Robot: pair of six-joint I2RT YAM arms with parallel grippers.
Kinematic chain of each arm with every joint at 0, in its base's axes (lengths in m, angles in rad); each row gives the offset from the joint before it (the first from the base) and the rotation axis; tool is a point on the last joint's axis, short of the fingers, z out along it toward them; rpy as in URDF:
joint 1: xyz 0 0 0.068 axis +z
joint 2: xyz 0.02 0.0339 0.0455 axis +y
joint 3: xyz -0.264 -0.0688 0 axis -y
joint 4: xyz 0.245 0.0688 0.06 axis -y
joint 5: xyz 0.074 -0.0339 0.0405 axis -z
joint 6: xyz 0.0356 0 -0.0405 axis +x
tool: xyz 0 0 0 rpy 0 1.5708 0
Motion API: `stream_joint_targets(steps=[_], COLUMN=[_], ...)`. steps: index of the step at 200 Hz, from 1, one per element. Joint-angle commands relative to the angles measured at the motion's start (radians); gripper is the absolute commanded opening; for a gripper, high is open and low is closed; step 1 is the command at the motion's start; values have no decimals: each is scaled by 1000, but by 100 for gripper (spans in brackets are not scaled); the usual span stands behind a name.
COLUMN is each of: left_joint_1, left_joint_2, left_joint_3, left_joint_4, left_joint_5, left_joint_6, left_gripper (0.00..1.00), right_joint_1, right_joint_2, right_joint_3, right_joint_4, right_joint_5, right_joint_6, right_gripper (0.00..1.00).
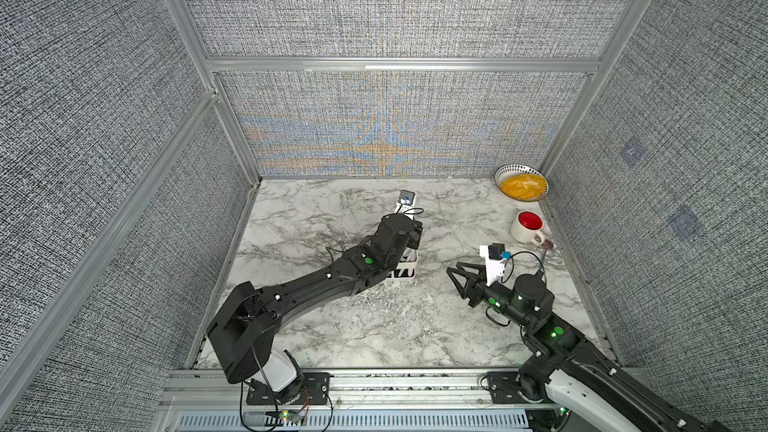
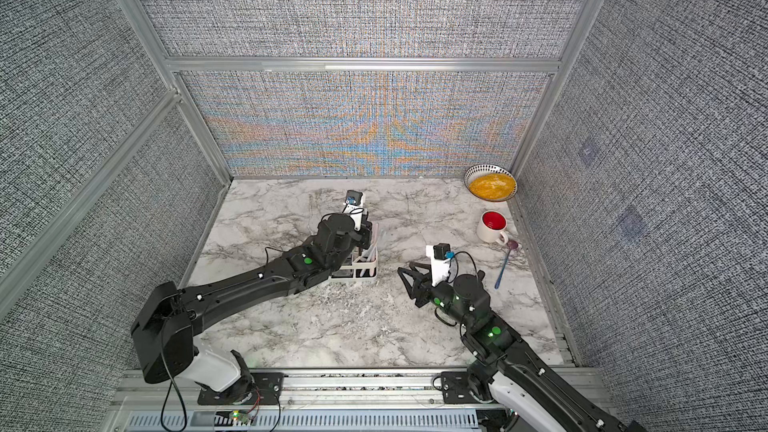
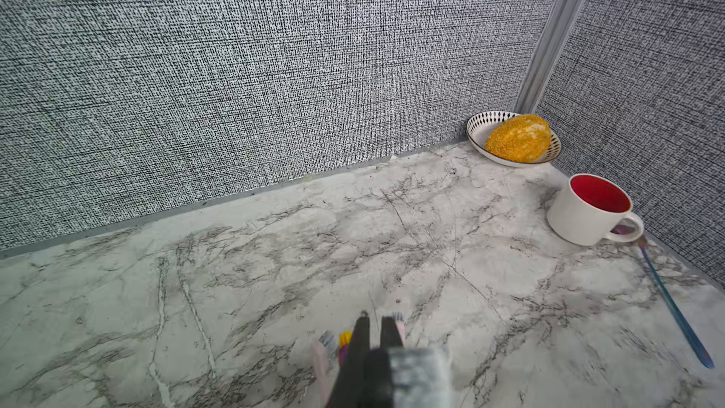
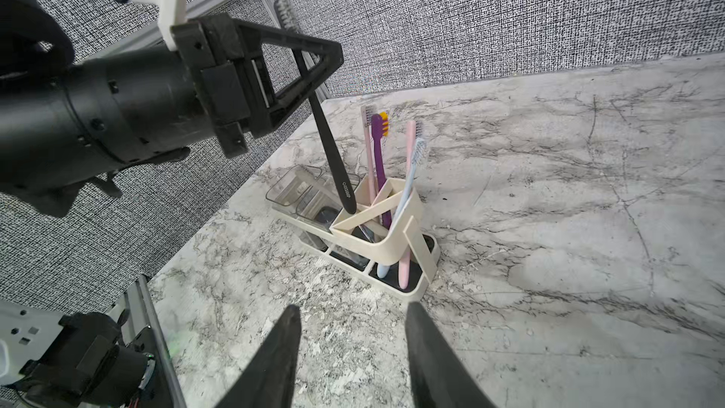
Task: Place the toothbrush into the toothbrush holder
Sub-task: Place the toothbrush in the toothbrush holder.
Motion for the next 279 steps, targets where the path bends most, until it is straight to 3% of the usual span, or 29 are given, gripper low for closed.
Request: stream_joint_targets(steps=[1,279], left_joint_1=[3,5], left_joint_2=[17,195], left_joint_3=[8,-97], left_joint_4=[81,260], left_joint_5=[-9,-55], left_joint_6=[9,-71], left_gripper=[2,2], right_joint_1=[1,1], right_joint_2=[5,23], right_joint_3=[3,-22], right_joint_4=[16,31], right_joint_5=[7,15], right_joint_6=[-9,-15], right_gripper=[46,46])
